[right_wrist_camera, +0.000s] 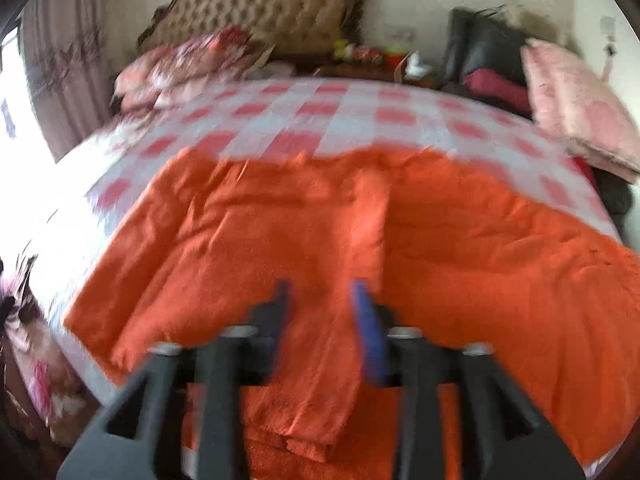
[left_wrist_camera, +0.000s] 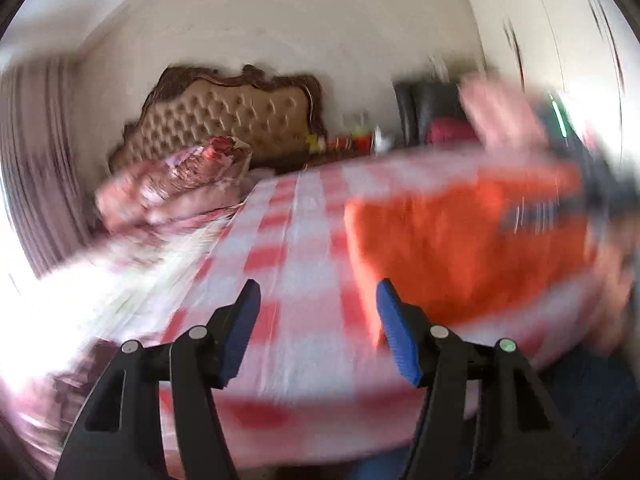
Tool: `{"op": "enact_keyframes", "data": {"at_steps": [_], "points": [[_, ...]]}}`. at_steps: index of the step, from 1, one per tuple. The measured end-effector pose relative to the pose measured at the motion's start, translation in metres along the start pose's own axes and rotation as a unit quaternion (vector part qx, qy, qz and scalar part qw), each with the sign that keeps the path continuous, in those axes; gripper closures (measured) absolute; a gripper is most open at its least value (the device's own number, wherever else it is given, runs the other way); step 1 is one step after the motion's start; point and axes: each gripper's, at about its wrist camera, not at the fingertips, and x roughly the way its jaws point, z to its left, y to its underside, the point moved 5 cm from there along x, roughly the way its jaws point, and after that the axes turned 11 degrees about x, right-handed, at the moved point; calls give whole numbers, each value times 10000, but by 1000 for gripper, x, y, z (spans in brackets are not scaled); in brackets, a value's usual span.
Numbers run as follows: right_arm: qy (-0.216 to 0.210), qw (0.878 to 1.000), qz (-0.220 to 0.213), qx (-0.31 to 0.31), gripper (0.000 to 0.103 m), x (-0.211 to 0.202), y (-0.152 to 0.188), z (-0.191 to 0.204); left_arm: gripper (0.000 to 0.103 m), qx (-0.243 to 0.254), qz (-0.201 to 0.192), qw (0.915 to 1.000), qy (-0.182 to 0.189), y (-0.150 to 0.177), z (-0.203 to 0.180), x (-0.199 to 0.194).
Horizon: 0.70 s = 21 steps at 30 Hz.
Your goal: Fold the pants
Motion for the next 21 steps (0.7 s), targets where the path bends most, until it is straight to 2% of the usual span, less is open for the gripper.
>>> {"op": "enact_keyframes", "data": {"at_steps": [1,3,5,6,8,9,10,11,13,14,15,16,18,21], "points": [[101,9998,-162,-87,41,-6,-3,2,42,-293,24,9993,213,-8,8,9],[274,9990,-189,-309,40,-6,-4,7,45,-728,517,9937,684,-25,15,54],[297,9992,-60,-277,35,1,-1,4,45,-745,785,9894,966,-39,12,95],[343,9992,35,-216,32,6,0,1,47,-711,1165,9846,1093,-45,7,125],[482,9984,246,-168,20,18,4,-6,49,-728,1634,9773,1135,-47,1,155],[502,9982,285,-163,19,21,6,-7,49,-735,1836,9713,1319,-47,-6,174],[507,9983,268,-129,15,22,7,-9,49,-664,1971,9689,1344,-45,-13,184],[499,9984,261,-85,15,23,7,-11,47,-513,2131,9680,1224,-43,-16,193],[412,9987,296,19,14,24,8,-13,34,-236,2381,9646,1107,-39,-25,207],[399,9987,301,82,11,25,8,-15,29,-195,2432,9655,914,-37,-23,210],[409,9987,290,121,10,25,9,-17,21,-163,2447,9679,545,-36,-19,209],[386,9987,286,145,10,26,10,-17,20,-117,2447,9693,226,-36,-14,207],[416,9986,278,188,7,26,11,-19,21,-37,2266,9738,-214,-41,-10,198],[425,9986,249,200,6,27,11,-19,16,-159,1756,9838,-325,-57,-5,173]]}}
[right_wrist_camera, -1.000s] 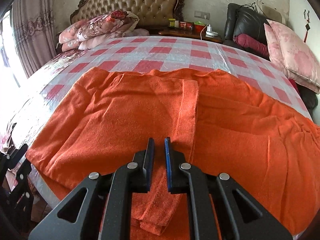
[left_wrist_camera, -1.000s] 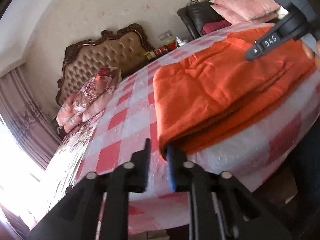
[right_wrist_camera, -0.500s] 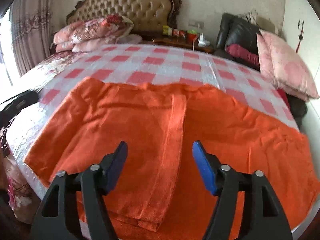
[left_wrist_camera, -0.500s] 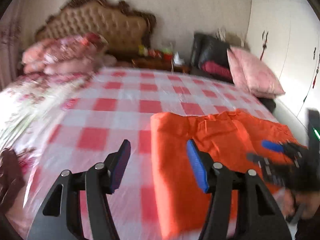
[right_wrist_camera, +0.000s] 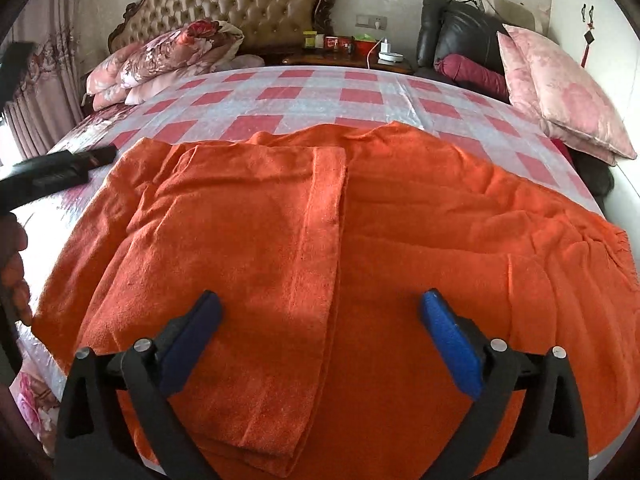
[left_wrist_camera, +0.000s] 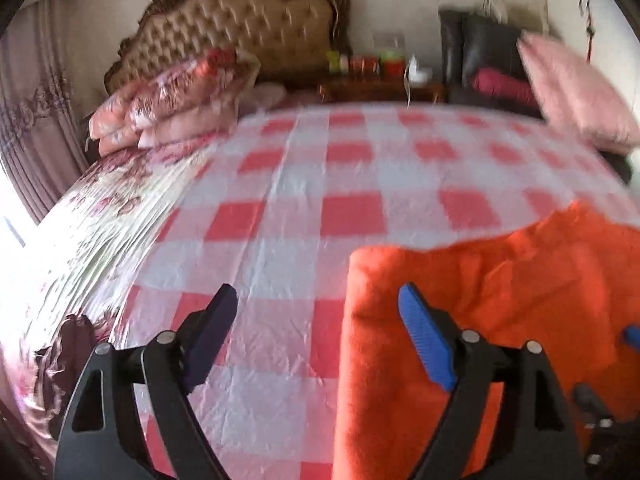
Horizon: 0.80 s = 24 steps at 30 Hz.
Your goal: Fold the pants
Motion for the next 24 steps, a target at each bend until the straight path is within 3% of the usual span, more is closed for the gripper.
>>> {"op": "enact_keyframes", "data": {"at_steps": [3,6,8,13,18,20,21,22,24], "points": [[4,10000,-15,6,6,0,0,0,11,-44,-370,9991,-178,2,0,-32],[-2,10000,15,44,5,-1,2,-1,2,-232,-879,9959,0,12,-3,-59],[29,10000,4,8,5,-2,2,1,2,-329,-1063,9938,57,24,-9,-71],[10,9998,28,175,5,-2,3,-3,2,-560,-758,9955,3,54,-14,-72],[-23,9997,186,160,5,-2,2,-4,2,-967,-795,9921,105,64,5,-72],[-98,9999,97,85,5,-6,0,-6,11,-1048,-664,9919,262,68,8,-70],[-189,9997,-72,167,5,-13,-5,-9,23,-1016,-630,9918,443,68,9,-68],[-264,9993,-147,217,5,-17,-8,-10,28,-963,-605,9921,521,66,11,-65],[-492,9977,-318,330,5,-27,-18,-11,56,-818,-556,9932,619,52,17,-59]]}}
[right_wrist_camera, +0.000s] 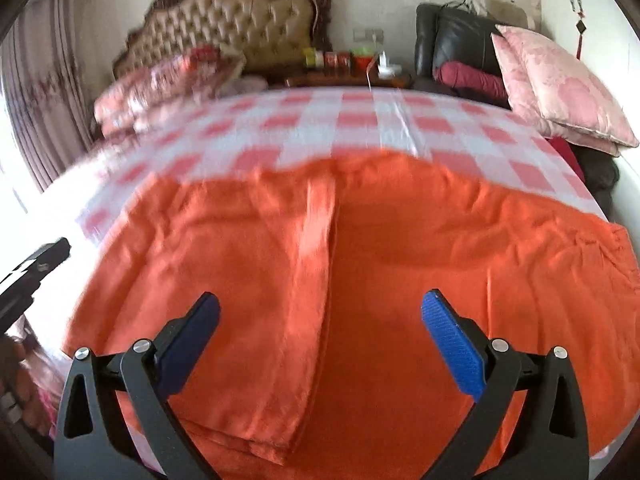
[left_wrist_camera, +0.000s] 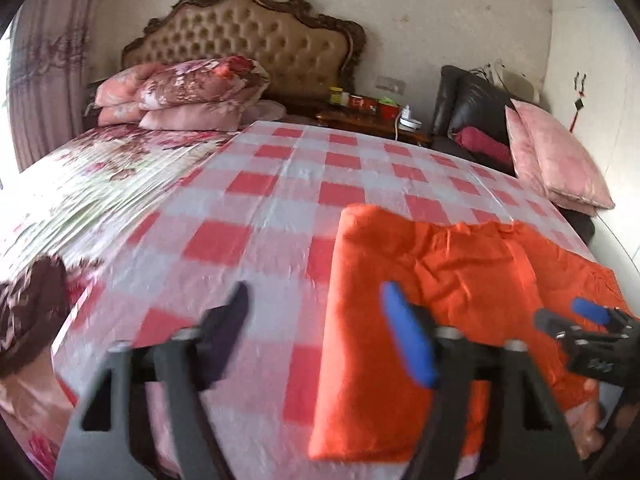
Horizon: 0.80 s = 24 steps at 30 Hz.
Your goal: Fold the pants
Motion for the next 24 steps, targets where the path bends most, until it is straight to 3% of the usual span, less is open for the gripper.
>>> {"op": "enact_keyframes", "data": {"at_steps": [2,3,4,5,6,10,12,13,14,16,20,24], "points": [[-60,10000,23,-3,5,0,-12,4,62,417,228,9983,338,-25,-3,17],[-29,9999,92,-130,5,3,-18,11,70,500,226,9979,333,-32,-3,23],[40,9996,122,-265,5,7,-21,16,71,629,283,9972,273,-43,-3,32],[140,9991,126,-369,5,10,-22,19,71,798,477,9946,471,-52,-8,47],[308,9983,127,-480,5,14,-23,23,72,867,589,9921,696,-56,-13,58],[333,9970,347,-602,6,27,-12,32,74,1407,1169,9804,725,-53,-30,109],[401,9960,417,-679,6,32,-4,32,71,1436,1318,9792,558,-47,-26,126],[402,9957,502,-660,6,35,0,31,61,1368,1275,9808,555,-49,-22,127],[429,9954,579,-638,6,38,3,28,55,1313,1296,9819,433,-49,-17,127],[440,9951,642,-613,6,42,7,24,57,1094,1087,9880,14,-54,-2,111],[391,9957,617,-576,6,42,9,22,55,555,565,9956,493,-40,6,54],[438,9953,574,-650,6,42,10,23,55,66,361,9963,775,6,11,8]]}}
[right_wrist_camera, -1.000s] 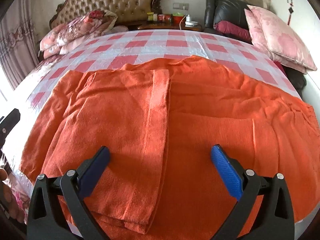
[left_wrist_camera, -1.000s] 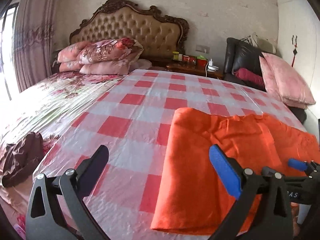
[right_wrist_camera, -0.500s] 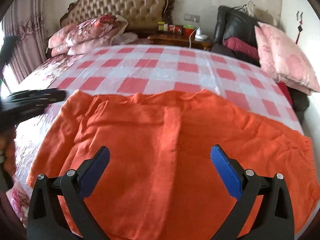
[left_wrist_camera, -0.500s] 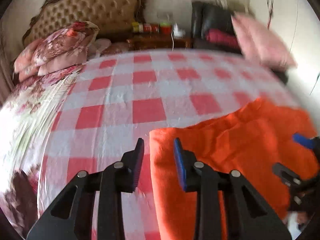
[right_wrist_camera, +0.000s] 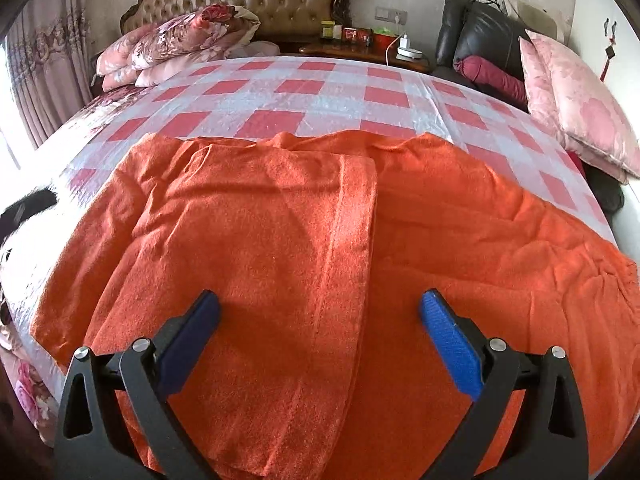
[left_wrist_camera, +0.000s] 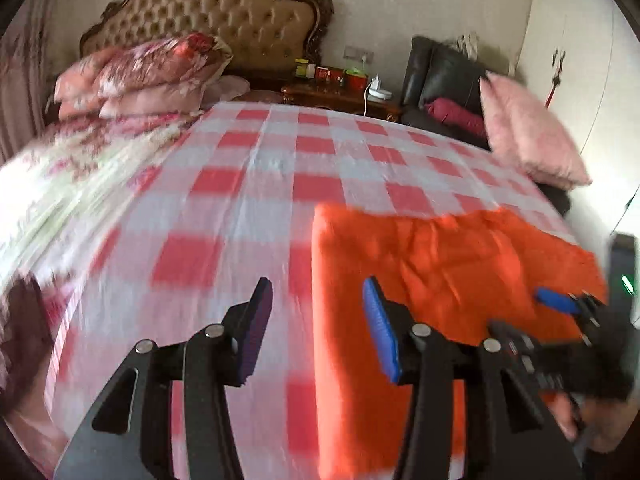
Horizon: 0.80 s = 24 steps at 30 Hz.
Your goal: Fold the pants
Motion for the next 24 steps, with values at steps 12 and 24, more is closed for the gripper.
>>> {"op": "enact_keyframes", "data": {"at_steps": [12,24], "points": [[-94,9999,28,22,6,0,1,-2,57,-404,-5,9976,565,72,-7,-21],[-20,9984,-428,-380,6,-36,0,13,62,-526,49,9956,773,71,-17,-20]]}}
